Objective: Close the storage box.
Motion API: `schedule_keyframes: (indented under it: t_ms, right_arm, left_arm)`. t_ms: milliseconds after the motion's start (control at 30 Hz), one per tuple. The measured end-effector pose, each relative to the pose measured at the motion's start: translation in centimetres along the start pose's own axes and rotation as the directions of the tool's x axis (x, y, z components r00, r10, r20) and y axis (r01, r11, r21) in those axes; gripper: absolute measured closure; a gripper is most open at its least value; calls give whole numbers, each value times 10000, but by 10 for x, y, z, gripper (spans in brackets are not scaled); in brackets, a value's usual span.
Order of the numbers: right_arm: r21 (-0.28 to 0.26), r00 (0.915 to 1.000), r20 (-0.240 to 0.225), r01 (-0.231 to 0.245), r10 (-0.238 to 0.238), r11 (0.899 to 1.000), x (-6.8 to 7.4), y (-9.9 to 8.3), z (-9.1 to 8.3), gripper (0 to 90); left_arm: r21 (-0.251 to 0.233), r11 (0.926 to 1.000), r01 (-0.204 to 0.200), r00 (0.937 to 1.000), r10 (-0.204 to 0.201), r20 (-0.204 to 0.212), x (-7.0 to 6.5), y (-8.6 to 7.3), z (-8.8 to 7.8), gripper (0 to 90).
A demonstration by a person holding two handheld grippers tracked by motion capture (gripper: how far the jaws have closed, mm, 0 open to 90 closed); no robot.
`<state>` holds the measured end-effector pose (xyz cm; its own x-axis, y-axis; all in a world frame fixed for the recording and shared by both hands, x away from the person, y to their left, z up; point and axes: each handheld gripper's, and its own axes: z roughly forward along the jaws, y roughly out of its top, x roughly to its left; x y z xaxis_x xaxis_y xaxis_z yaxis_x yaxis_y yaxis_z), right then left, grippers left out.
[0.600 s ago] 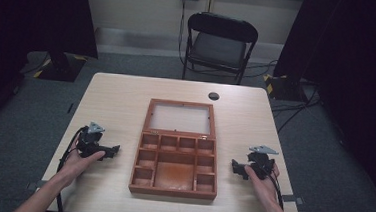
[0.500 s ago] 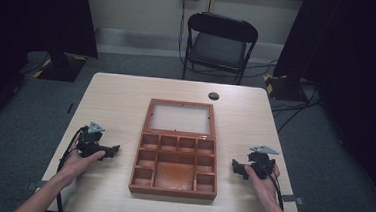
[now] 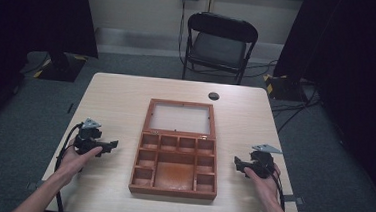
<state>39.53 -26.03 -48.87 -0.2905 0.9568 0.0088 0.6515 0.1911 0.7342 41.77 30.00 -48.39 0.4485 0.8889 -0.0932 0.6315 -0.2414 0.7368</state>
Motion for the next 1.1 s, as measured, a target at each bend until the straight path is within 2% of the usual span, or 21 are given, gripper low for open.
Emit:
schedule_keyframes:
  t_ms: [100,133,233,300,367,467,533,600,633,667,700,767,800,833,867,900,933,1033,1100]
  right_arm:
    - [-118,9999,-64,77,-77,9999,1,2,-2,164]
    - [-342,9999,-86,116,-119,9993,2,4,-5,164]
    - [-424,9997,-236,10,-20,9991,1,7,-7,163]
    - [-432,9996,-282,7,-20,9991,0,8,-7,163]
    - [-302,9993,-374,-76,65,9995,1,14,-8,161]
    - [-419,9988,-484,90,-110,9991,4,22,-10,163]
    - [-443,9985,-521,126,-149,9989,4,24,-10,163]
    - [-661,9967,-805,25,-78,9978,4,31,-13,222]
    - [-647,9961,-880,-15,-42,9979,4,34,-13,223]
    - [-651,9948,-1015,-72,5,9979,4,36,-14,232]
    - [-651,9948,-1015,-72,5,9979,4,36,-14,232]
    - [-560,9933,-1157,-133,67,9983,4,42,-15,234]
    - [-498,9938,-1106,-184,128,9986,4,48,-15,238]
    - [-524,9931,-1159,-222,160,9984,4,51,-15,242]
    - [-524,9931,-1159,-222,160,9984,4,51,-15,242]
    - [-520,9920,-1261,-146,79,9985,5,59,-13,241]
    - [-532,9915,-1298,-111,41,9985,6,61,-12,241]
    - [-566,9863,-1650,-18,-76,9984,10,74,-7,233]
    - [-591,9857,-1679,24,-123,9982,11,77,-6,230]
  left_arm:
    - [-61,9998,212,9997,-211,136,-1,1,-2,181]
    - [-142,9994,310,9991,-306,298,-3,3,-3,181]
    - [-34,10000,6,9997,-5,227,-7,7,-2,181]
    - [-99,9999,22,9994,-19,334,-9,9,-3,181]
    - [-577,9983,5,9997,9,231,-14,15,-6,183]
    - [-478,9987,-194,9989,214,413,-16,22,-7,189]
    - [-605,9979,-222,9991,242,334,-17,26,-8,189]
    - [-957,9954,-59,9993,93,352,-15,30,-10,197]
    - [-796,9968,-91,9985,134,533,-14,32,-9,190]
    - [-582,9981,-213,9983,244,527,-12,37,-8,185]
    - [-582,9981,-213,9983,244,527,-12,37,-8,186]
    - [-931,9956,55,9992,-17,402,-9,40,-9,187]
    - [-708,9975,-51,9987,87,502,-7,44,-7,185]
    - [-699,9974,-152,9989,182,426,-7,48,-7,188]
    - [-699,9974,-152,9989,182,426,-7,48,-7,188]
    - [-924,9957,-96,9992,131,374,-6,52,-7,190]
    - [-924,9957,-96,9992,131,374,-6,52,-7,188]
    - [-918,9957,-85,9985,135,536,-7,67,-2,189]
    - [-916,9957,-141,9984,190,531,-7,72,-1,189]
